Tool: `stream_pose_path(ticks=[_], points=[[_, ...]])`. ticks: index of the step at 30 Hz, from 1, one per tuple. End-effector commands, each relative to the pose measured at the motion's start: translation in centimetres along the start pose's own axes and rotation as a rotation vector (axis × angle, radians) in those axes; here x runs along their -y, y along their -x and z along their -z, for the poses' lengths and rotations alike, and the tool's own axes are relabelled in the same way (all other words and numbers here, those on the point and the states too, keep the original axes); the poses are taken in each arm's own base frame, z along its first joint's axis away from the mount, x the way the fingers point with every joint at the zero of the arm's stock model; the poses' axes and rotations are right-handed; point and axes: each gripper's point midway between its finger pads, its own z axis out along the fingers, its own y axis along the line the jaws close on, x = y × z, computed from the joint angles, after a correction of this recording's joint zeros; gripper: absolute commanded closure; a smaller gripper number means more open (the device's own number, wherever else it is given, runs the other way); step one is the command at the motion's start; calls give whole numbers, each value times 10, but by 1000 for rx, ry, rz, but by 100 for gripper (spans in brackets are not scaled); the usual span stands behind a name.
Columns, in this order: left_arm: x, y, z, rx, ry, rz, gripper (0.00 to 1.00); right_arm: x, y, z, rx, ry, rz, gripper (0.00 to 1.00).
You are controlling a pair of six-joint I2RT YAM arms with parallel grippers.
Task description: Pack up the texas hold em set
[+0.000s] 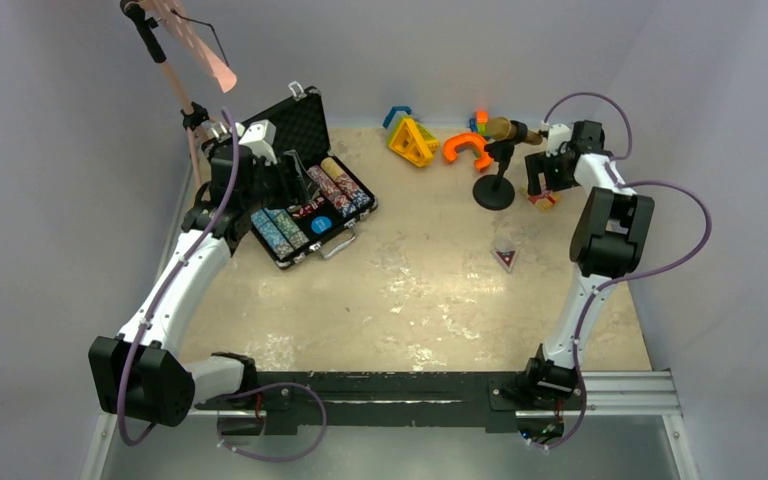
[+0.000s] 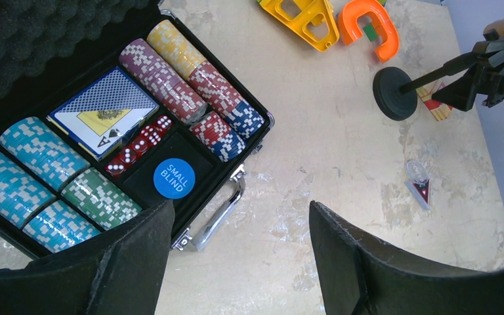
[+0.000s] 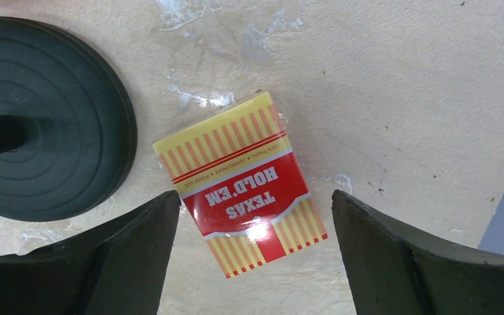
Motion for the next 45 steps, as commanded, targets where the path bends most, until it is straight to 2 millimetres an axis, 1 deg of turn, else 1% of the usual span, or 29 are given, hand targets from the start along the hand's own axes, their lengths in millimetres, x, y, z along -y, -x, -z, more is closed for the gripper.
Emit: stream_pose_path(ticks=[1,6,12,15,19,23,24,25,27,30,33,36,38,39,40,42,44,45], points=[[6,17,3,43,-18,-21,22,8,3,1,-25,-19,32,12],[6,17,4,46,-17,-23,22,4,-15,-6,-91,2,52,10],[5,17,4,44,-12,-23,22,0,-19,-6,-122,20,83,8],[4,16,3,42,-8,-24,22,-7,-28,-4,-183,38,109,6],[2,15,1,37,-3,-22,22,-17,-38,-2,-260,47,147,5],[0,13,-2,28,5,-20,22,-22,-44,1,-299,51,164,7],[-1,13,-3,26,6,-20,22,-23,-43,3,-302,51,167,9],[-1,12,-3,24,6,-20,22,-26,-43,4,-304,60,174,13],[-2,11,-5,20,9,-19,22,-32,-34,9,-263,85,176,15],[-3,10,-7,11,8,-14,22,-46,-27,13,-224,151,152,15],[-2,8,-8,6,5,-8,22,-45,-32,9,-234,143,148,15],[-3,7,-9,4,6,-7,22,-44,-34,4,-255,147,131,18],[-3,8,-8,7,9,-10,22,-48,-34,3,-256,166,117,18],[-3,9,-7,10,8,-12,22,-50,-33,4,-255,167,110,16],[-3,10,-7,12,8,-12,22,-52,-31,4,-246,177,96,19],[-2,10,-6,12,5,-11,22,-56,-16,10,-191,206,53,21],[-1,9,-7,10,2,-8,22,-55,3,17,-120,217,-2,13],[-1,9,-6,10,0,-7,22,-52,11,23,-84,227,-28,4]])
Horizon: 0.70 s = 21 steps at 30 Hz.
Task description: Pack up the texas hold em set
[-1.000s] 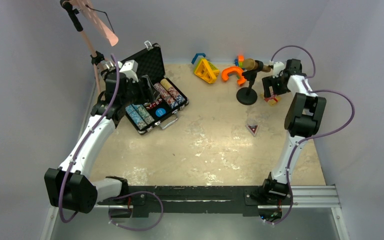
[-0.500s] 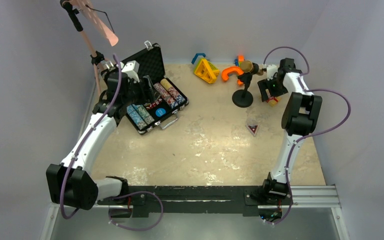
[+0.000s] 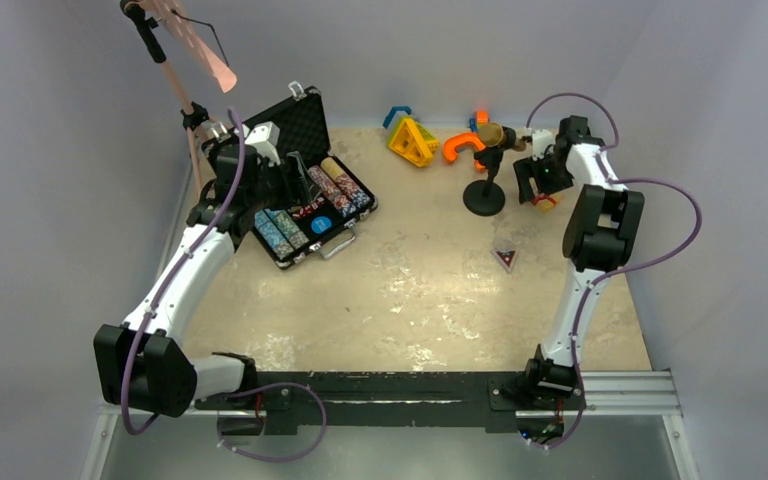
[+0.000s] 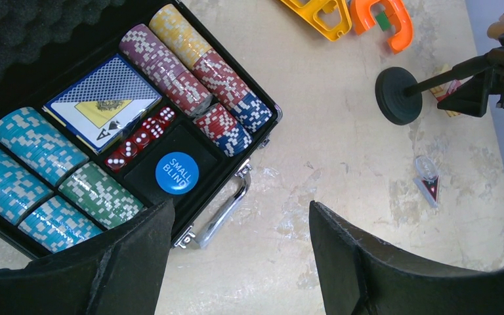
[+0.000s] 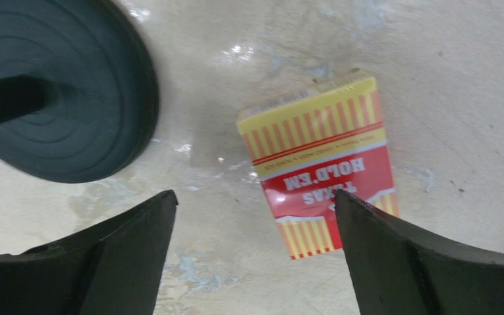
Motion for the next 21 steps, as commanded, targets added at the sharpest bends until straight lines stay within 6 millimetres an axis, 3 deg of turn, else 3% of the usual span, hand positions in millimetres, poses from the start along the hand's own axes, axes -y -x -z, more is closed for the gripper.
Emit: stream_pose_path(ticks=[1,7,11,16,21], points=[[6,19,6,50,-18,-15,22,-13,32,26,147,120,-112,1],[9,21,10,59,-24,-15,22,36,47,72,361,52,-264,1],[10,22,11,65,-31,-13,22,59,51,83,421,7,-313,1],[11,23,13,70,-34,-13,22,71,57,64,408,10,-359,1],[12,23,14,71,-37,-11,22,64,38,32,279,79,-421,1]])
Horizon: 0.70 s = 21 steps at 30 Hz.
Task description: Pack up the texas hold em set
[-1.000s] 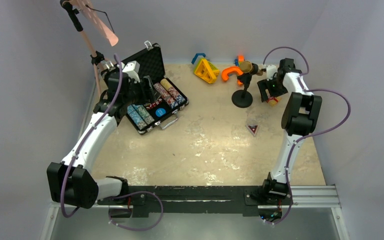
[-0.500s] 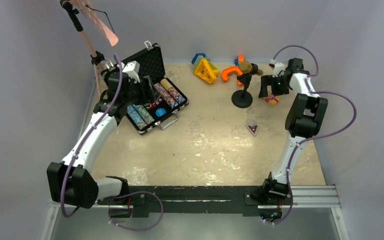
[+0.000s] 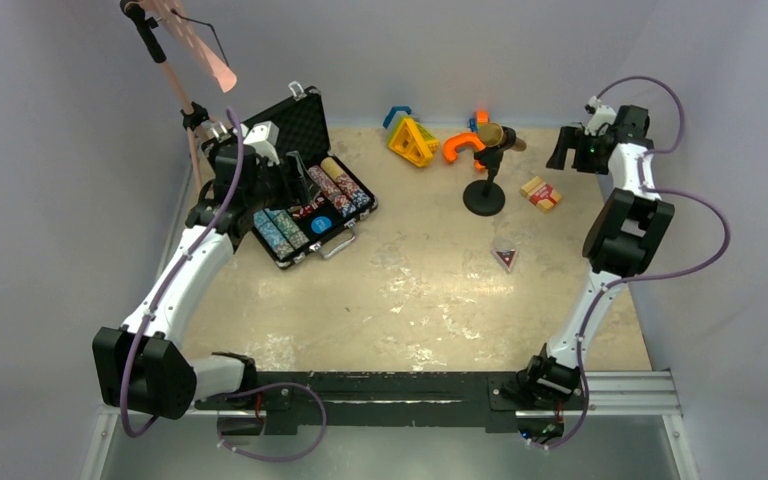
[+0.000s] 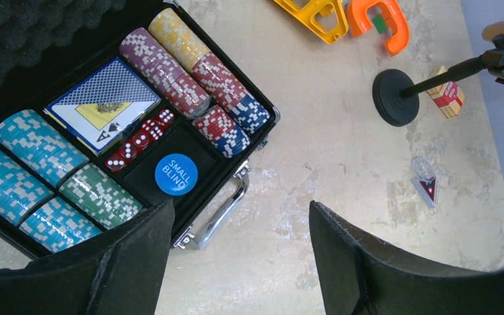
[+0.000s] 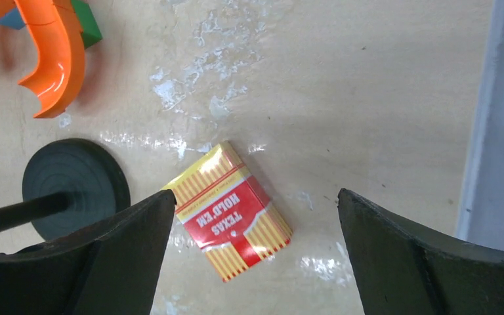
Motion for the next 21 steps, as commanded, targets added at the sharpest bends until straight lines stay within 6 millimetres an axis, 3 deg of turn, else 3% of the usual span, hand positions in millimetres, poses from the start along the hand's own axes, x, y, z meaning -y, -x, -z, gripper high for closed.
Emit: stream_pose_path(ticks=[1,9,16,21], points=[[11,21,11,64,-34,-8,22,-15,-23,-14,-95,66,-77,1],[14,21,12,64,-51,1,22,-38,-45,-25,-169,121,-137,2],[18,25,16,78,-62,1,22,-72,-83,-31,-279,199,-107,2],[20,26,19,84,-70,2,22,-96,-114,-25,-374,237,-82,6]])
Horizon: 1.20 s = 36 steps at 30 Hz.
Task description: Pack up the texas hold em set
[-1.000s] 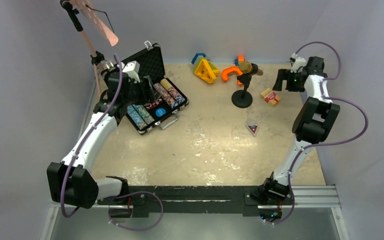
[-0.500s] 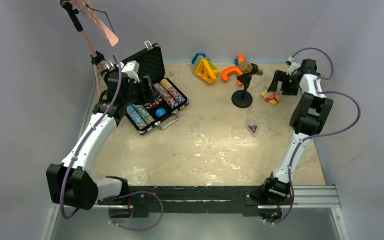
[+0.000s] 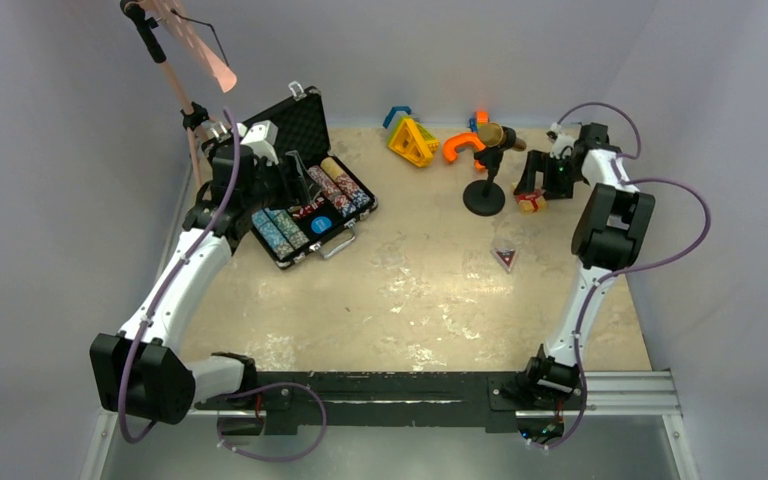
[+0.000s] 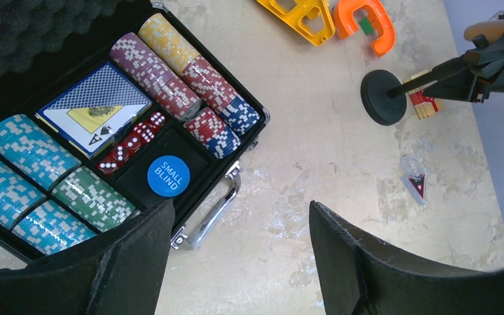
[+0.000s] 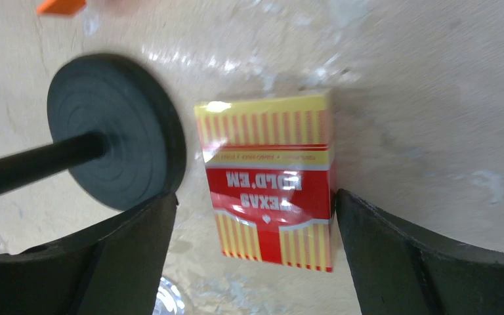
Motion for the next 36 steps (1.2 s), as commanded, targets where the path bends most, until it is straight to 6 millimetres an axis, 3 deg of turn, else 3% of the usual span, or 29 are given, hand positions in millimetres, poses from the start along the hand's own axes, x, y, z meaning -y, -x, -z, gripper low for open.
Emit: stream_pose_path(ticks=[1,6,15,22,27,36], points=[[14,23,13,75,-44,1,22,-35,-38,-1,-111,57,4,6],[15,24,14,78,-49,4,22,-46,-57,-6,-110,-59,36,1],[17,25,17,88,-56,6,22,-36,-66,-7,-30,-349,-56,1],[18,26,19,93,-58,4,22,-30,-58,-12,24,-410,-211,1],[18,27,20,97,-58,1,22,-29,-56,-16,14,-410,-231,1],[18,30,23,108,-54,-4,22,-23,-73,-28,-74,-402,-267,1]])
